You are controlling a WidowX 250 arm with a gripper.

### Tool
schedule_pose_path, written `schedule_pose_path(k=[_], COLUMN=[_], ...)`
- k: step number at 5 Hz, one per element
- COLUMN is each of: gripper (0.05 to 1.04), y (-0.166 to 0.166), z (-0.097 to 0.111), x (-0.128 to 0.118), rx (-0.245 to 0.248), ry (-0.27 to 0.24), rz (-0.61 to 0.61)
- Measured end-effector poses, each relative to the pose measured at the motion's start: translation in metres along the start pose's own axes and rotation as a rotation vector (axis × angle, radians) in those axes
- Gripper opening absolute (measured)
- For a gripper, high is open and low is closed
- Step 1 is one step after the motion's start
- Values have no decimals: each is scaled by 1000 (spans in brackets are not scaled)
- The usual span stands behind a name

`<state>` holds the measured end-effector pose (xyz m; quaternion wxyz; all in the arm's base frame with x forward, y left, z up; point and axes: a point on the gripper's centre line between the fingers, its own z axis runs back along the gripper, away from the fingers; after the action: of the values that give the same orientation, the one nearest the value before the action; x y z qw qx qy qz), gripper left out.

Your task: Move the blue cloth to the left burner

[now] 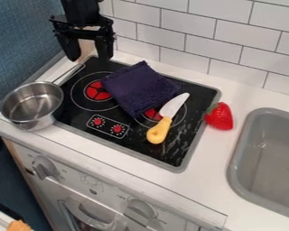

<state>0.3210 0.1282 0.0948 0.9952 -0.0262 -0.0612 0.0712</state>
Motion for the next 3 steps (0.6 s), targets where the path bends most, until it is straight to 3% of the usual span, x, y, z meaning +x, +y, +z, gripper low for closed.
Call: schedule_pose_path(k=[1,3], gripper=[1001,1001], y=[-1,-58], z=[-9,-5], x=[-3,12], rx=[-8,23], ry=[27,6], rz=[0,-218])
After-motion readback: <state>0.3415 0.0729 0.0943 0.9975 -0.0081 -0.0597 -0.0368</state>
